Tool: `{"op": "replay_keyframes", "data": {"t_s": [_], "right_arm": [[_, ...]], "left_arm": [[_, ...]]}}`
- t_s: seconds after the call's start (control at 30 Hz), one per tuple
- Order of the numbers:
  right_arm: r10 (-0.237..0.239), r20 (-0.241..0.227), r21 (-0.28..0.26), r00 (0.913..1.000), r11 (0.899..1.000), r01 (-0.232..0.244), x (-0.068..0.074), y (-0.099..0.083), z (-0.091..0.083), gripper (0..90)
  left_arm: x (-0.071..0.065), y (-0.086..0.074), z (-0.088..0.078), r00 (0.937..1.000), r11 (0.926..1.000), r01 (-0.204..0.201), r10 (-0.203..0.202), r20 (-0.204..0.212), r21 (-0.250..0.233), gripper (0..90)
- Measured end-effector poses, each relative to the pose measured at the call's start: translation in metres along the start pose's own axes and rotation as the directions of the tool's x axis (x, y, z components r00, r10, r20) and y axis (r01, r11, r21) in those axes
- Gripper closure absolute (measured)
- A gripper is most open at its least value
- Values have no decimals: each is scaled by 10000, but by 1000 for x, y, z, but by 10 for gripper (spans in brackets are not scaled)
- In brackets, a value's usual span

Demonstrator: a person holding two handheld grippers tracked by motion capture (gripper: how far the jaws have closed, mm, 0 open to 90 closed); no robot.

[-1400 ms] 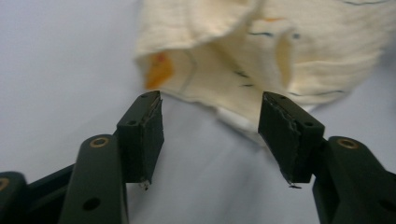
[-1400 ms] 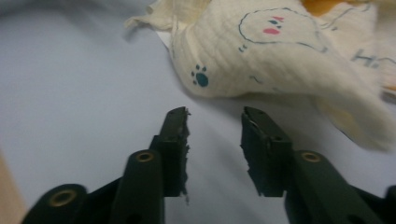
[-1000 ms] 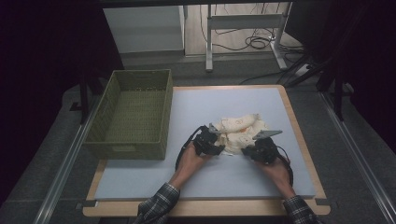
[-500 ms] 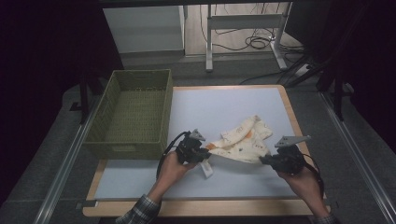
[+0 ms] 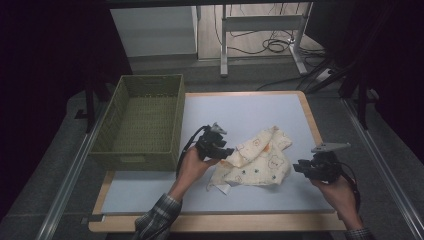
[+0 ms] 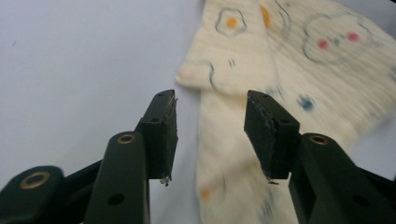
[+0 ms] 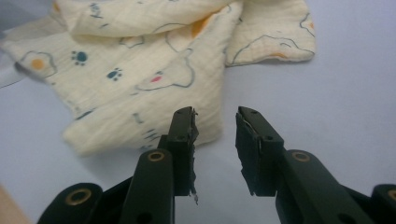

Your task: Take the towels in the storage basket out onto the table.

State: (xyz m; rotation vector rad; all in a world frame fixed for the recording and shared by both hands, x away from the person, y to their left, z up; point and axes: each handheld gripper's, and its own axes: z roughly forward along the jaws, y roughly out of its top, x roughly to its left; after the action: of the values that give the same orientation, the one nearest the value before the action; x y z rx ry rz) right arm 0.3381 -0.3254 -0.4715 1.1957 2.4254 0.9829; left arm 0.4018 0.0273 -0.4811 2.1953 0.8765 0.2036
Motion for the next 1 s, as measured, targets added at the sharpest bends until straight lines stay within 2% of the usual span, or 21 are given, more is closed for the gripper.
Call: {"op": "replay_keyframes", "data": {"t_s": [0.07,0.13,0.23,0.3,0.37,0.4,0.43,0.47,0.5,0.53,0.57,0.6,0.67,0.7,0.73,0.77,0.8,0.87,0.9,0.97,1.0], "right_arm": [[94,-145,11,9999,10000,-93,-1,-3,5,672],[67,-262,54,9996,10000,-65,1,-6,8,653],[31,-665,76,9978,10000,-26,4,-12,18,568],[21,-679,157,9977,9999,-11,6,-13,22,554],[-102,-676,270,9977,9996,120,9,-13,34,554],[-262,-501,339,9984,9990,279,14,-13,45,677],[-262,-501,339,9984,9990,279,14,-13,45,677],[-414,-330,279,9986,9987,424,16,-13,47,751],[-508,-425,150,9978,9986,515,18,-12,49,862],[-580,-606,169,9965,9981,591,20,-10,49,874],[-695,-450,249,9966,9972,707,23,-8,47,881],[-804,-357,233,9961,9964,813,25,-7,45,883],[-997,-170,-11,9949,9950,997,26,0,21,884],[-997,-170,-11,9949,9950,997,26,0,21,884],[-1031,-56,-92,9947,9946,1030,26,2,11,885],[-1070,48,-180,9943,9941,1070,25,5,-2,885],[-1030,30,-273,9947,9943,1030,23,7,-10,884],[-1085,359,-84,9934,9940,1088,20,9,-17,884],[-1025,407,122,9939,9947,1021,17,9,-17,883],[-534,-323,537,9981,9970,550,6,5,-7,845],[-534,-323,537,9981,9970,550,6,5,-7,845]], "left_arm": [[2,9,20,10000,9998,-65,65,-6,195,549],[2,16,40,9993,9984,-287,298,-207,490,522],[2,19,60,9985,9953,-428,456,-299,870,496],[3,18,69,9987,9937,-426,452,-224,1034,511],[3,15,71,9996,9966,-240,229,147,794,637],[4,14,71,9990,9972,-81,48,434,745,810],[4,14,71,9986,9971,-41,0,536,765,810],[3,15,70,9991,9966,-139,107,405,809,832],[3,16,67,9995,9957,-315,310,69,868,847],[5,18,62,9992,9964,-358,370,-138,770,850],[8,19,58,9993,9975,-279,294,-216,645,852],[13,21,52,9995,9989,-41,56,-311,465,853],[24,26,37,9957,9997,141,-120,-922,213,854],[30,29,30,9919,9997,194,-171,-1256,168,854],[38,32,23,9887,9993,353,-336,-1459,92,852],[45,34,18,9887,9982,591,-591,-1375,-40,842],[50,35,15,9815,9978,664,-657,-1800,-19,842],[60,36,11,9672,9977,661,-596,-2468,181,838],[66,35,10,9638,9962,846,-763,-2557,216,832],[74,30,11,9580,9944,1008,-884,-2729,316,796],[76,28,12,9564,9937,1070,-933,-2769,347,796]]}}
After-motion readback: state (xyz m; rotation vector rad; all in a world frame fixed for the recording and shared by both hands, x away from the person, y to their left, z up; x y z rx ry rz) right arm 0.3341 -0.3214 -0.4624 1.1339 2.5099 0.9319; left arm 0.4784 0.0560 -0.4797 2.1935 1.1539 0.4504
